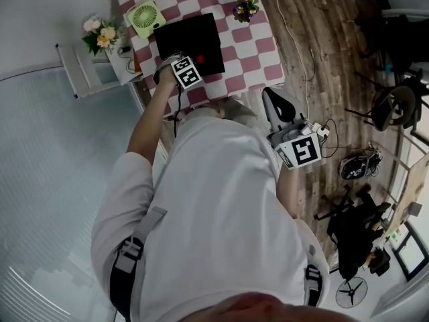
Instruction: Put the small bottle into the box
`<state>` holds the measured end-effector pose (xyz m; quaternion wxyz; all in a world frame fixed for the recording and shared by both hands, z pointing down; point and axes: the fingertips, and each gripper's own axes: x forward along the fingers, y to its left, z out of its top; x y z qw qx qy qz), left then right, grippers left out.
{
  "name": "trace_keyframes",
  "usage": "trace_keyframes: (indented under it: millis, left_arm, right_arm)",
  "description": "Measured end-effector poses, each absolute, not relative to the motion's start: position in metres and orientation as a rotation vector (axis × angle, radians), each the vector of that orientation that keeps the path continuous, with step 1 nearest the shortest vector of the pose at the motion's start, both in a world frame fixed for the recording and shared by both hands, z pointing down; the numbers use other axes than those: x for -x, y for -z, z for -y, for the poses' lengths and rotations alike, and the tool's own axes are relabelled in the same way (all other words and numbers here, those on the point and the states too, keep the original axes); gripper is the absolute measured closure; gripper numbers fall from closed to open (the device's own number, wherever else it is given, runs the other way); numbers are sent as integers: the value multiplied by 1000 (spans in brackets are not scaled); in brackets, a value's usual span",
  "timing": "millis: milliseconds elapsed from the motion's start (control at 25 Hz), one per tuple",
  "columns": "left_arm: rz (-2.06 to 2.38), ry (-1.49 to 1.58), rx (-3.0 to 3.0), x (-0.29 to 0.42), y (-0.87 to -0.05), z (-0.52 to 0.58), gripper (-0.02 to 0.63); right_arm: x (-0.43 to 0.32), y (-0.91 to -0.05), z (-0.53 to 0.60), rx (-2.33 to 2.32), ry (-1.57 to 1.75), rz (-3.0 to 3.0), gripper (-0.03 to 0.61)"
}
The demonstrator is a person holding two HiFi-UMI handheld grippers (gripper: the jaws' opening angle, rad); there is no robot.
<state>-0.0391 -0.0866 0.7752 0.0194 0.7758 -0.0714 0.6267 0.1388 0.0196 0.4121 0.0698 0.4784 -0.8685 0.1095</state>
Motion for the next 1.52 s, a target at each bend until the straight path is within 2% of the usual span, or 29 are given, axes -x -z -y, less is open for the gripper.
trace_keyframes:
  millis: [920,1120,1360,1520]
  left_arm:
    - [112,-2127,-2277,40,-812,80,393]
    - [116,-2153,-2290,42,-805,80,368]
    - [164,-2005,-2405,40,-759,76,341]
    - [276,-1773,-2488,42,-712,69,342]
  right_arm:
    - [-153,-423,-40,-1542,-375,2516,578]
    - [-147,-421,-40,-1508,-371,2534,578]
    - [-133,-419,-34,-1452,-363,2579,578]
    - [-116,-421,-25,-1400,-368,2629,578]
